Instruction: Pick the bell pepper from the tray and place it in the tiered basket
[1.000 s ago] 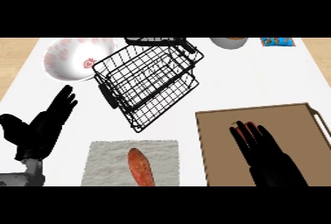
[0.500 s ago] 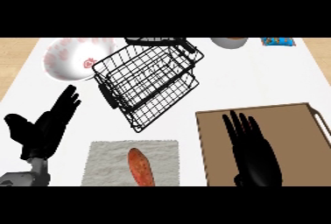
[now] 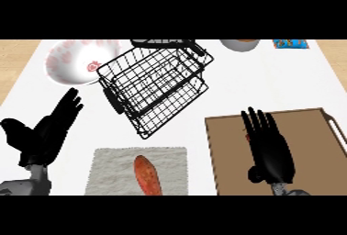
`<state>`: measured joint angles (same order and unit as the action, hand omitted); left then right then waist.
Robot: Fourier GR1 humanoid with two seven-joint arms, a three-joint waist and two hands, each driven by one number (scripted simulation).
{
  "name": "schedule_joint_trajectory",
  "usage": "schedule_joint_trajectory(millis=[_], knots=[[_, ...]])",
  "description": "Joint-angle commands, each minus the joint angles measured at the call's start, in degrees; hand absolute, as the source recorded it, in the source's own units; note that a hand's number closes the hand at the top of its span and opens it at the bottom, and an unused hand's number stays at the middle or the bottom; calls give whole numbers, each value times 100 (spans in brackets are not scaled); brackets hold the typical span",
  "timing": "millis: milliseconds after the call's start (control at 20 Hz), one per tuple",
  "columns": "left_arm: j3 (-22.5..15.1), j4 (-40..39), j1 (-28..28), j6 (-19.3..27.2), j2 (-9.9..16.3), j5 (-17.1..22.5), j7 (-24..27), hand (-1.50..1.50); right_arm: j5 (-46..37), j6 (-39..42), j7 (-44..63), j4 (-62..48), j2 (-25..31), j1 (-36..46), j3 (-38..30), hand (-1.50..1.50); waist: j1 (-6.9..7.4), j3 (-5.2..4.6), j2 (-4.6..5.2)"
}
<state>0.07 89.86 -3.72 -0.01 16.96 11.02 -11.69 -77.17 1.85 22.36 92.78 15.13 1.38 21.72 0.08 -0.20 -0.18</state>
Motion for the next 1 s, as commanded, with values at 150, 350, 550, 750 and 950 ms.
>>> schedule_joint_trajectory(millis=[150,350,550,750,950], knots=[[308,306,351,-355,90,27,-2,0,-338,-35,-122,-336,-83,316,-311,-150,18,20,14],[181,102,435,-348,-223,-163,242,0,-208,139,-423,-469,45,277,-543,-150,5,19,16],[388,50,112,-462,-12,41,-37,0,-166,51,-538,-1340,-180,211,-362,150,30,22,29],[254,-193,-28,-226,-279,-250,112,0,-463,389,-635,-1208,161,492,-391,150,12,20,25],[228,390,304,-270,-159,-230,-227,0,-870,-63,-591,-1153,64,69,28,150,30,22,8]])
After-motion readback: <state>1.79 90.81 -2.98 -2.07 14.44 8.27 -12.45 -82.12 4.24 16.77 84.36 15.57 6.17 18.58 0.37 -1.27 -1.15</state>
